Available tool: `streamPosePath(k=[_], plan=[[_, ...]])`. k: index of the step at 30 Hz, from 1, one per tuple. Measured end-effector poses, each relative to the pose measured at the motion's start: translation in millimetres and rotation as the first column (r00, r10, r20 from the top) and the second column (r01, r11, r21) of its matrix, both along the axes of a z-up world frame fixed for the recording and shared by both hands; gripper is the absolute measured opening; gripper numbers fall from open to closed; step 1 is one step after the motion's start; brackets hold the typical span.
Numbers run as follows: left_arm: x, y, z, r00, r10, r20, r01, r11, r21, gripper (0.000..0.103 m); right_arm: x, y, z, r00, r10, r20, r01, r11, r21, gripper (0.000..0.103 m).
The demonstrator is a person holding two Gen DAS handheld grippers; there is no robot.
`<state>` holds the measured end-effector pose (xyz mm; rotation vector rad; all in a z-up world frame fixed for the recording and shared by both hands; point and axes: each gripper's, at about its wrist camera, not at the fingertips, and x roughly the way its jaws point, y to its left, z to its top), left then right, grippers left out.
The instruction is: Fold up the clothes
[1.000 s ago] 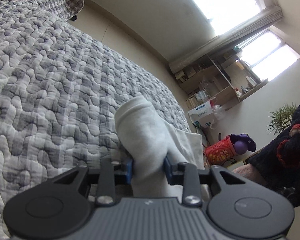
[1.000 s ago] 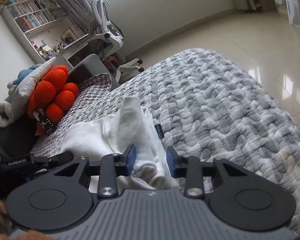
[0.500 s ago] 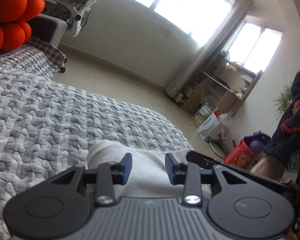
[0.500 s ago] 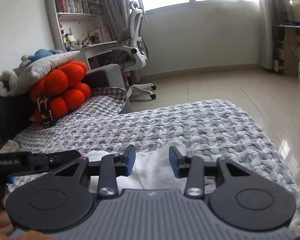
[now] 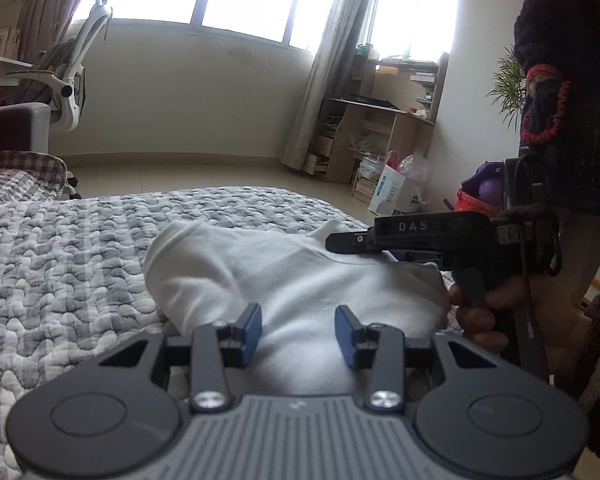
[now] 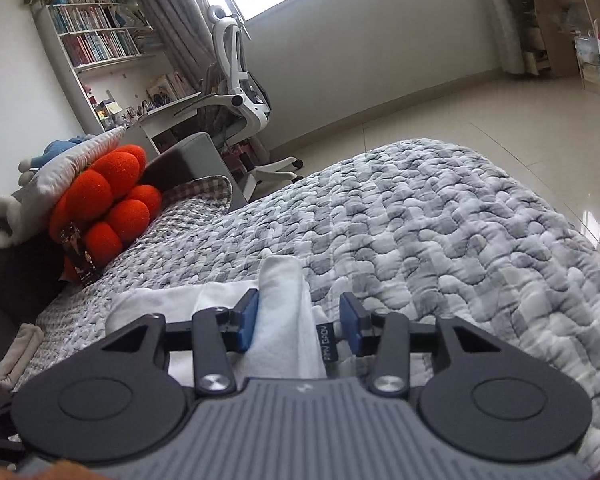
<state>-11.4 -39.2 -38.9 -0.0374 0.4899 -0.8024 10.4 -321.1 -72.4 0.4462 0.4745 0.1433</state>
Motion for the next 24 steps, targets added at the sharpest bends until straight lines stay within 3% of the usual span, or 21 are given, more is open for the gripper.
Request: streamPosePath(k=[6, 10, 14, 21, 24], plan=[[-3.1, 16.4, 13.4, 0.998, -0.046, -0.044, 0.040, 0.993, -0.115, 0.040, -32.8, 7.9, 28.3, 0.996, -0.009, 0.090, 0.013, 0.999, -0.044, 0.044], [-7.3, 9.3, 14.3, 0.991, -0.116, -0.058, 0.112, 0.991, -0.077, 0.039, -50.6, 11.7, 37.9, 0.993, 0.006, 0.117, 0.001, 0.998, -0.059, 0.036], [-5.4, 2.7, 12.1, 0.978, -0.181, -0.102, 0.178, 0.983, -0.035, 0.039, -56.6, 14.3, 31.3, 0.997, 0.013, 0.081, -0.005, 0.995, -0.095, 0.026], [-9.9, 16.2, 18.0, 0.960, -0.217, -0.176, 0.212, 0.976, -0.051, 0.040, -69.2, -8.1, 13.0, 0.999, -0.047, -0.005, 0.047, 0.999, -0.021, 0.027], [-9.0, 23.3, 22.1, 0.954, -0.195, -0.226, 0.193, 0.981, -0.032, 0.042, -76.2, -15.8, 20.2, 1.000, -0.018, 0.001, 0.018, 0.999, 0.047, 0.033]])
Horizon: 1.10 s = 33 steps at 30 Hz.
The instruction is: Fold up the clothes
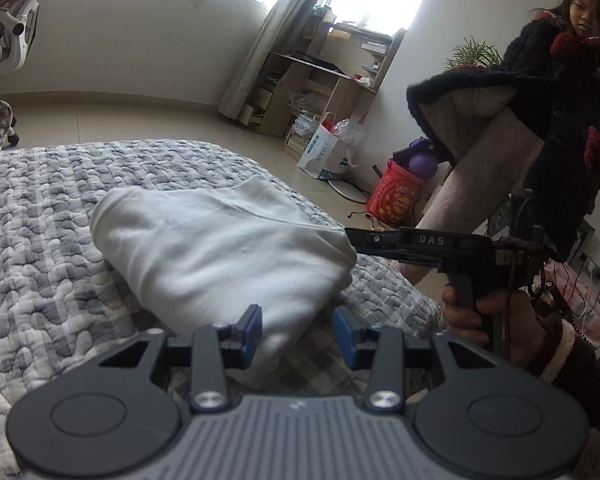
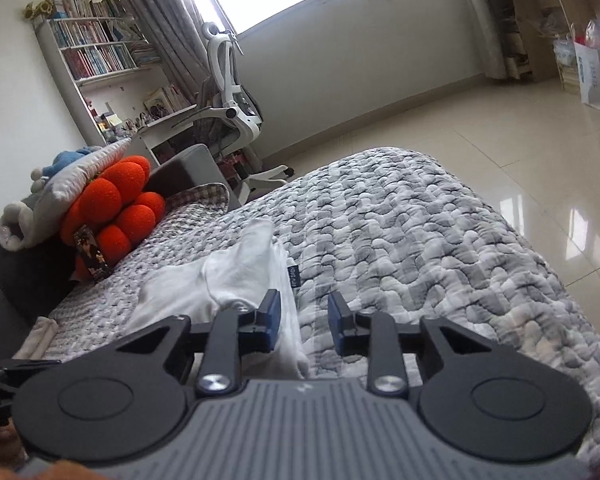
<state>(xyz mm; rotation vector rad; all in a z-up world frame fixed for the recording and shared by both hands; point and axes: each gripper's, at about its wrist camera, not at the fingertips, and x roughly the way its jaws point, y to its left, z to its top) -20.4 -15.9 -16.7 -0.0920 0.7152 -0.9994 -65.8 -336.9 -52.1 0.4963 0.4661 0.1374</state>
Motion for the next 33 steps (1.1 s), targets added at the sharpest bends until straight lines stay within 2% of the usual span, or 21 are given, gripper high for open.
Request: streamPosePath(k=[1, 4, 8, 11, 13, 17, 20, 23, 26, 33], plan=[[1.3, 1.4, 1.5, 1.000, 0.014, -0.017, -0.014, 1.000, 0.015, 0.043, -1.1, -1.5, 3.0, 1.000, 0.010, 0.001, -0.010, 1.000, 0.014, 0.035], [5.9, 2.9, 4.0, 0.995, 0.085, -0.055, -0.079, 0.992, 0.094, 0.049, -0.6, -2.5, 11.1, 1.000, 0.030, -0.005, -0.030, 0.999, 0.040, 0.051], [15.9, 4.8, -0.9, 0.974, 0.199, -0.111, -0.171, 0.960, 0.219, 0.056, 4.7, -1.7, 14.2, 0.998, 0.049, -0.035, -0.047, 0.997, 0.059, 0.061], [22.4, 7.2, -4.1, 0.962, 0.228, -0.150, -0.188, 0.953, 0.239, 0.066, 10.1, -4.4, 10.8, 0.995, 0.063, -0.073, -0.056, 0.995, 0.088, 0.063], [24.3, 8.3, -4.6, 0.957, 0.245, -0.153, -0.205, 0.949, 0.238, 0.084, 13.4, -7.4, 7.6, 0.992, 0.068, -0.104, -0.057, 0.993, 0.107, 0.065], [31.4, 8.3, -6.8, 0.950, 0.250, -0.185, -0.204, 0.951, 0.234, 0.089, 17.3, -18.5, 1.5, 0.985, 0.085, -0.148, -0.058, 0.981, 0.184, 0.069], [40.7, 9.1, -12.8, 0.936, 0.234, -0.264, -0.185, 0.962, 0.199, 0.089, 19.6, -27.1, -2.2, 0.980, 0.100, -0.170, -0.055, 0.967, 0.249, 0.070], [51.3, 12.3, -20.4, 0.914, 0.225, -0.337, -0.191, 0.973, 0.132, 0.089, 21.6, -32.7, -6.4, 0.977, 0.110, -0.185, -0.051, 0.954, 0.296, 0.070], [59.6, 15.8, -28.0, 0.903, 0.220, -0.369, -0.214, 0.975, 0.060, 0.087, 23.3, -36.3, -11.9, 0.972, 0.116, -0.203, -0.042, 0.941, 0.337, 0.070], [72.8, 26.0, -49.0, 0.854, 0.227, -0.467, -0.308, 0.946, -0.104, 0.077, 38.6, -36.3, -15.5, 0.967, 0.144, -0.208, -0.046, 0.910, 0.413, 0.070]])
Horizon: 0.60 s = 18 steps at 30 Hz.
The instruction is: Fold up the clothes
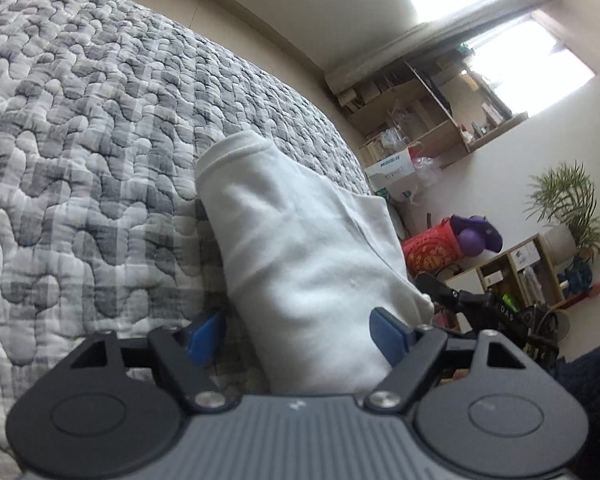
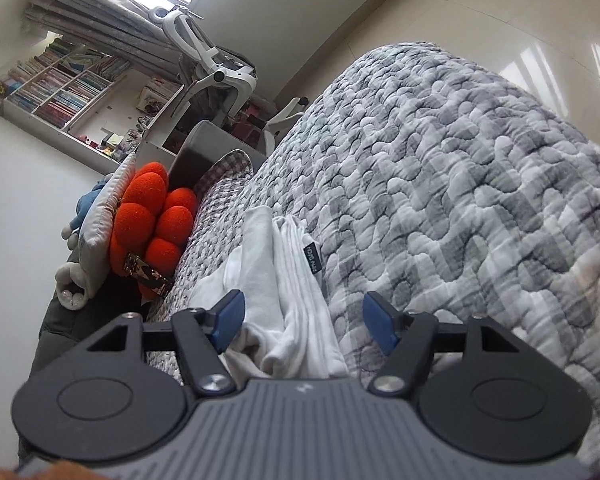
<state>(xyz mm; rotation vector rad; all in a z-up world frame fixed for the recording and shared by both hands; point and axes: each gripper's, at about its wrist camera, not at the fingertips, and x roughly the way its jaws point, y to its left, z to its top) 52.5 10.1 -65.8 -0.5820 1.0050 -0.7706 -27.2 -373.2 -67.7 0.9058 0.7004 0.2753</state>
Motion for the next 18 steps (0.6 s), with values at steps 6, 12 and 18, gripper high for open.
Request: streamPosePath(k=[6, 12, 18], plan=[[1.2, -2.6, -11.3, 0.997, 0.079, -0.021, -0.080, 0.994, -0.078, 0.070, 24.7, 29.7, 4.4, 0.999, 0.049, -0.006, -0.049, 0.996, -0.074, 0.069], [5.0, 1.6, -15.3, 0.989, 0.140, -0.052, -0.144, 0.986, -0.090, 0.037, 28.8, 49.5, 10.3, 0.999, 0.042, -0.030, -0.047, 0.982, -0.185, 0.048], [-4.9, 18.3, 8.0, 0.986, 0.164, -0.007, -0.164, 0.980, -0.112, 0.032, 15.2, 57.5, 17.9, 0.999, 0.032, -0.044, -0.038, 0.988, -0.148, 0.042]])
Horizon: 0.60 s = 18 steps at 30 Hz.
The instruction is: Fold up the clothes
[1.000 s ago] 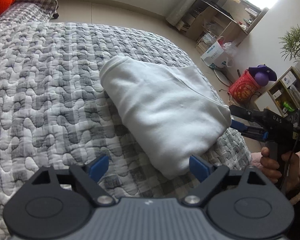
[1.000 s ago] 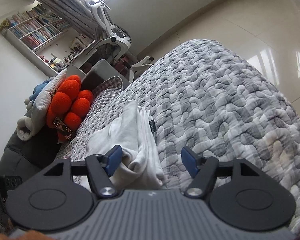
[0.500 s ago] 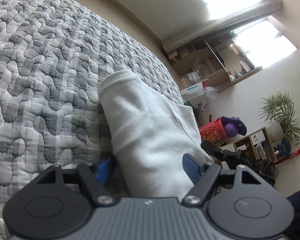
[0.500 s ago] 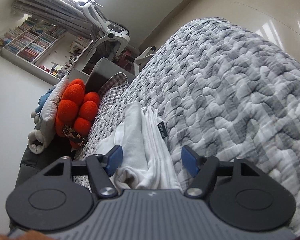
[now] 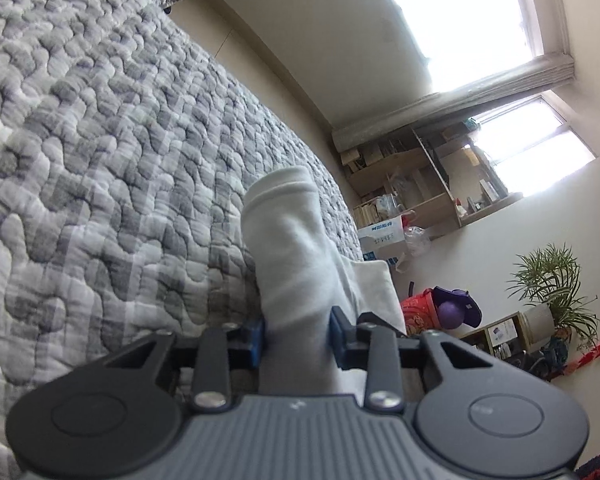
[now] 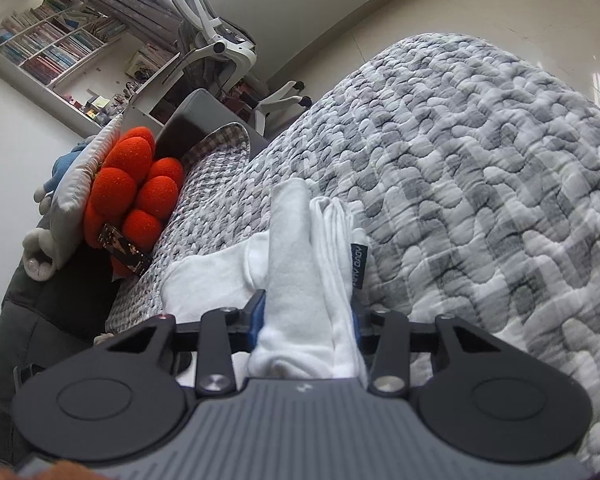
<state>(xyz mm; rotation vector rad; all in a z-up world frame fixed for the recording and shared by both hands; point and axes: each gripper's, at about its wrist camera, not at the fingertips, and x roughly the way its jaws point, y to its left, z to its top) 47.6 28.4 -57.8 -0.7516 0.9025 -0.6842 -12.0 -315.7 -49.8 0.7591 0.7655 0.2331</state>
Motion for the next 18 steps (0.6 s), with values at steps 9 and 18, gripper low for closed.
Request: streamPosePath(k=[9, 18], plan=[[-11.0, 48.1, 32.2, 1.000, 0.023, -0.004, -0.023, 0.998, 0.062, 0.032, 6.1, 52.1, 16.4, 0.998, 0.041, -0.051, -0.040, 0.999, 0.036, 0.042], [-24.5, 81.9, 17.3, 0.998, 0.046, -0.043, -0.041, 0.995, 0.090, 0.034, 9.4, 91.0, 9.6, 0.990, 0.085, -0.110, -0.082, 0.996, 0.031, 0.043]])
